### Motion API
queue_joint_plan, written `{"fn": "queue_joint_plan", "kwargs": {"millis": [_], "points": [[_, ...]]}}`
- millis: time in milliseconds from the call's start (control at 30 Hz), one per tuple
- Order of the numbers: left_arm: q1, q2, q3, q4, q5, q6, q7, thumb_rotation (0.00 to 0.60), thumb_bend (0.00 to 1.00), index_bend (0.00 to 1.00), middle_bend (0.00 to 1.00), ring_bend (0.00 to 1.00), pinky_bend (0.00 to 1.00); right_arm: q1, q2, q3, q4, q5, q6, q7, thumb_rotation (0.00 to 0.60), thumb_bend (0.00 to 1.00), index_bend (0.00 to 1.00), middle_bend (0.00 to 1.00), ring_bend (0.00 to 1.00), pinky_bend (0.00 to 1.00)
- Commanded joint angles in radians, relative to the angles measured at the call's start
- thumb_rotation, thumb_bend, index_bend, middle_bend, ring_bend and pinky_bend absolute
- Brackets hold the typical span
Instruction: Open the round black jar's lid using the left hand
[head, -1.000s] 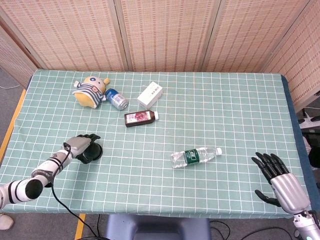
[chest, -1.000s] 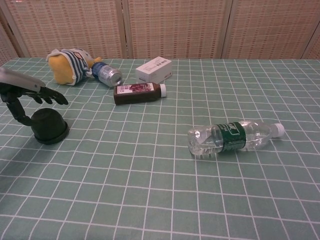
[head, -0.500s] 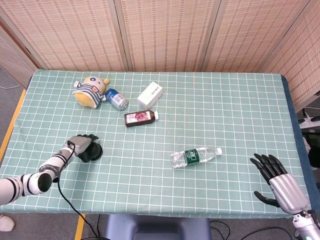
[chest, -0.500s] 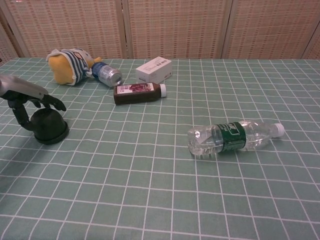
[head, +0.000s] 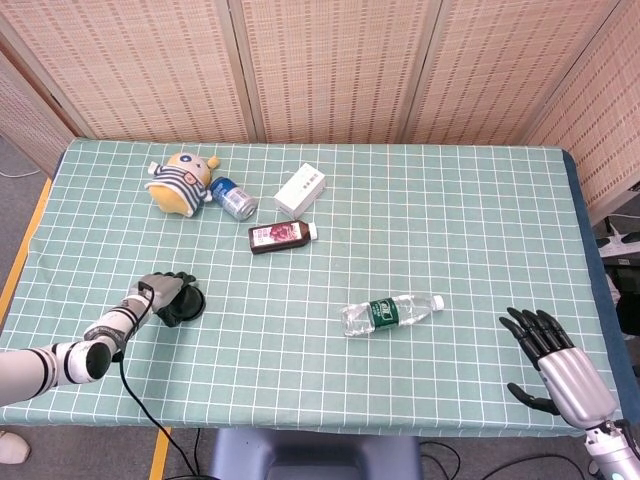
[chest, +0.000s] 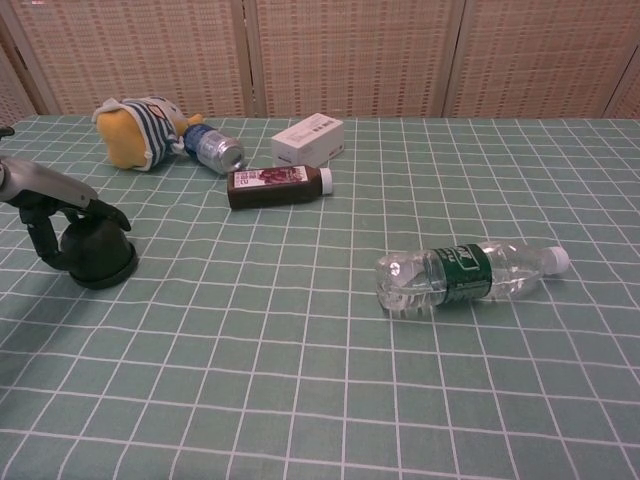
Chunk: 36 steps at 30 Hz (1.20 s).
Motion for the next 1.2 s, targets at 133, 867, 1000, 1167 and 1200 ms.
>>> {"fn": "queue_joint_plan", "kwargs": {"millis": [133,867,1000,1167,1200], "points": [[-0.015,-0.022,0.023,0.015,-0.005,0.004,-0.009,0.6,0.37,0.0,0.0,0.0,0.12,0.0,0.002,0.002,0.0,0.004,-0.001,0.003,0.6,0.14,0.0,0.0,0.0,0.0],[-0.078,-0.051,0.12,-0.004,-0.042,0.036,-0.001,0.6,0.37,0.26,0.21,0.08,0.24,-0.008,0.006,0.003,-0.005,0.002,0.009,0.003,0.6,0.14,0.0,0.0,0.0,0.0],[-0.078,-0.056,0.13,-0.01,-0.04,0.055,0.002,0.6,0.37,0.32,0.28,0.14,0.28,-0.01,0.006,0.003,-0.006,0.0,0.013,0.002,0.6,0.14,0.0,0.0,0.0,0.0],[-0.074,-0.048,0.131,-0.03,-0.027,0.085,0.007,0.6,0.38,0.54,0.44,0.26,0.33,-0.009,0.006,0.004,-0.006,-0.001,0.011,0.004,0.6,0.14,0.0,0.0,0.0,0.0],[-0.073,-0.045,0.129,-0.038,-0.021,0.096,0.009,0.6,0.38,0.58,0.47,0.28,0.33,-0.008,0.006,0.004,-0.006,-0.001,0.011,0.004,0.6,0.14,0.0,0.0,0.0,0.0]]}}
